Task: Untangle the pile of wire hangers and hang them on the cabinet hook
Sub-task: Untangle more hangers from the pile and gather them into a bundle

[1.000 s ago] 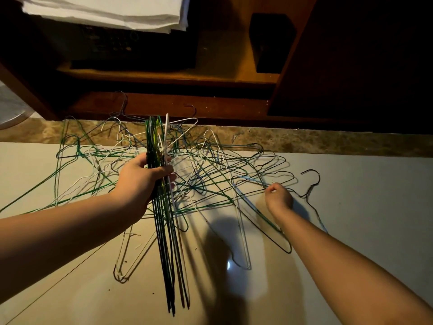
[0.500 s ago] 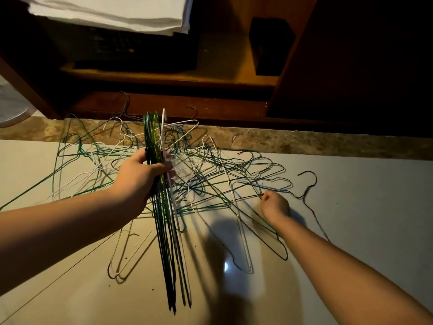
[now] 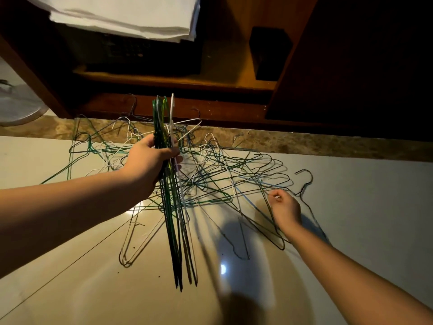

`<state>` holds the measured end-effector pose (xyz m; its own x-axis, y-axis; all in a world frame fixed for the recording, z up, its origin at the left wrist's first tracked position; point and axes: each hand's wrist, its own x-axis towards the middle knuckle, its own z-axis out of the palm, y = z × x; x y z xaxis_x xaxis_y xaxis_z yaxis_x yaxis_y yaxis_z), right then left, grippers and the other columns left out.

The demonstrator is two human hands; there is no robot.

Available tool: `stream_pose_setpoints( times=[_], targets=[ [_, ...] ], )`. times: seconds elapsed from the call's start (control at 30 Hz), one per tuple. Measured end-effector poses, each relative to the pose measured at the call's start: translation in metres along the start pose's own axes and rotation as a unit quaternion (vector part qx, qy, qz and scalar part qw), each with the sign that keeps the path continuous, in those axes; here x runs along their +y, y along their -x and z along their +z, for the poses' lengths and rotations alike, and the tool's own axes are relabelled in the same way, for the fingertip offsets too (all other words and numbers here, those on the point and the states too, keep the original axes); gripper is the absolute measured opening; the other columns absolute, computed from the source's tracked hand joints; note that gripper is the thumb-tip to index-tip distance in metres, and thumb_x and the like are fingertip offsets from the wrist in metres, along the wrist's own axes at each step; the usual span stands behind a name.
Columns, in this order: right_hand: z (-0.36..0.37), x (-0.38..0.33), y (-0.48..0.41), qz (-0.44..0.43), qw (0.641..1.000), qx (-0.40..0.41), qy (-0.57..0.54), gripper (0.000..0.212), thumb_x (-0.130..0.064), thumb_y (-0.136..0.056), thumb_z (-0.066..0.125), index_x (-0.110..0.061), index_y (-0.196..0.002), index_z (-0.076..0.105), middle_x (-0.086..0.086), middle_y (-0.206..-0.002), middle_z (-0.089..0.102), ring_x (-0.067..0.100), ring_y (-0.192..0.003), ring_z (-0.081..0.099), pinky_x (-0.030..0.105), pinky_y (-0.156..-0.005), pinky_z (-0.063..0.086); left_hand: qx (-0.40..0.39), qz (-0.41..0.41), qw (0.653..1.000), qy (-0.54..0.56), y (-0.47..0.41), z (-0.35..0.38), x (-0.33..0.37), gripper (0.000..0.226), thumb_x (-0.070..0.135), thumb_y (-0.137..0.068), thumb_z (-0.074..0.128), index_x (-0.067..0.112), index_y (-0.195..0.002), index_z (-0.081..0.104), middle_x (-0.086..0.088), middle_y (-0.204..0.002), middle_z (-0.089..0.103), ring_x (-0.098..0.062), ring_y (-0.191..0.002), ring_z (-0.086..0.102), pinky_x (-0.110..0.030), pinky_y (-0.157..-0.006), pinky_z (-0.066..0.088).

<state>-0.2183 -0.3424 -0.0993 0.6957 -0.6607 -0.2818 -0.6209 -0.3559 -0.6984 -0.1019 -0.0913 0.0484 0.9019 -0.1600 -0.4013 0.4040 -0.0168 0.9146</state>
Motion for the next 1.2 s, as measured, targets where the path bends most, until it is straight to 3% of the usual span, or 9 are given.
stream_pose_setpoints(
  times=[0.17,0.27,0.43,0.53,0.67,0.73,0.87,1.1,1.2],
  targets=[
    [-0.026,-0.023,0.007,0.003,0.997,0.024,-0.07,0.013,-0.011,-0.088,0.055,-0.014,-0.076,0.058,0.002,-0.066,0.055,0.017,-0.062,0.048,0.026,-0.058,0.036,0.002,0.01,1.0,0.003,0.002,0.001,0.008,0.018,-0.005,-0.089,0.05,0.012,-0.091,0.054,-0.006,-0.083,0.059,-0.017,-0.07,0.061,-0.018,-0.045,0.05],
    [-0.037,-0.046,0.017,0.016,0.991,0.023,-0.132,0.02,-0.01,-0.088,0.055,-0.017,-0.069,0.057,0.002,-0.061,0.051,0.014,-0.052,0.04,0.024,-0.049,0.031,-0.001,0.01,1.0,0.014,0.004,0.006,0.012,0.018,-0.006,-0.089,0.05,0.011,-0.09,0.054,-0.007,-0.082,0.058,-0.018,-0.068,0.061,-0.025,-0.054,0.054],
    [-0.059,-0.095,0.06,0.035,0.954,-0.072,-0.29,0.017,-0.006,-0.092,0.05,-0.011,-0.077,0.055,0.003,-0.06,0.042,0.002,-0.032,0.026,0.014,-0.031,0.018,-0.017,0.025,0.999,0.045,0.014,0.022,0.022,0.02,-0.01,-0.086,0.05,0.01,-0.084,0.051,-0.009,-0.076,0.056,-0.021,-0.068,0.059,-0.023,-0.051,0.053],
    [-0.07,-0.126,0.089,-0.001,0.938,-0.113,-0.327,0.014,-0.005,-0.094,0.048,-0.008,-0.082,0.053,0.001,-0.059,0.042,0.004,-0.035,0.025,0.015,-0.033,0.017,-0.031,0.024,0.996,0.074,0.018,0.031,0.032,0.021,-0.011,-0.085,0.051,0.01,-0.086,0.052,-0.01,-0.077,0.058,-0.021,-0.069,0.061,-0.022,-0.047,0.049],
    [-0.077,-0.159,0.119,-0.06,0.937,-0.144,-0.313,0.014,-0.005,-0.094,0.046,-0.008,-0.082,0.054,0.002,-0.064,0.045,0.008,-0.05,0.039,0.018,-0.043,0.034,-0.042,0.042,0.991,0.117,0.023,0.044,0.05,0.023,-0.012,-0.083,0.055,0.011,-0.085,0.054,-0.012,-0.083,0.059,-0.025,-0.076,0.062,-0.039,-0.077,0.051],
    [-0.079,-0.17,0.125,-0.088,0.938,-0.138,-0.306,0.015,-0.006,-0.093,0.048,-0.008,-0.081,0.056,0.002,-0.067,0.046,0.011,-0.061,0.043,0.02,-0.052,0.041,-0.047,0.057,0.989,0.125,0.026,0.048,0.058,0.023,-0.01,-0.082,0.056,0.012,-0.086,0.056,-0.012,-0.087,0.061,-0.026,-0.08,0.062,-0.036,-0.074,0.049],
    [-0.082,-0.178,0.133,-0.135,0.936,-0.121,-0.301,0.018,-0.007,-0.091,0.051,-0.013,-0.076,0.059,-0.004,-0.064,0.05,0.013,-0.067,0.044,0.027,-0.065,0.038,-0.062,0.071,0.982,0.164,0.031,0.051,0.071,0.019,-0.007,-0.083,0.058,0.012,-0.086,0.056,-0.007,-0.08,0.061,-0.019,-0.073,0.062,-0.029,-0.066,0.05],
    [-0.074,-0.169,0.141,-0.131,0.938,-0.16,-0.277,0.015,-0.004,-0.092,0.047,-0.008,-0.079,0.055,0.0,-0.068,0.046,0.015,-0.068,0.041,0.025,-0.066,0.038,-0.052,0.082,0.986,0.133,0.03,0.04,0.069,0.019,-0.001,-0.078,0.066,0.016,-0.083,0.061,-0.009,-0.087,0.066,-0.032,-0.097,0.062,-0.051,-0.102,0.04],
    [-0.07,-0.169,0.142,-0.132,0.936,-0.176,-0.274,0.013,-0.006,-0.092,0.046,-0.006,-0.082,0.054,0.001,-0.07,0.046,0.015,-0.07,0.042,0.025,-0.067,0.038,-0.049,0.074,0.989,0.116,0.03,0.037,0.063,0.025,0.001,-0.076,0.068,0.013,-0.096,0.06,-0.012,-0.1,0.067,-0.032,-0.106,0.061,-0.051,-0.103,0.039]
  ],
)
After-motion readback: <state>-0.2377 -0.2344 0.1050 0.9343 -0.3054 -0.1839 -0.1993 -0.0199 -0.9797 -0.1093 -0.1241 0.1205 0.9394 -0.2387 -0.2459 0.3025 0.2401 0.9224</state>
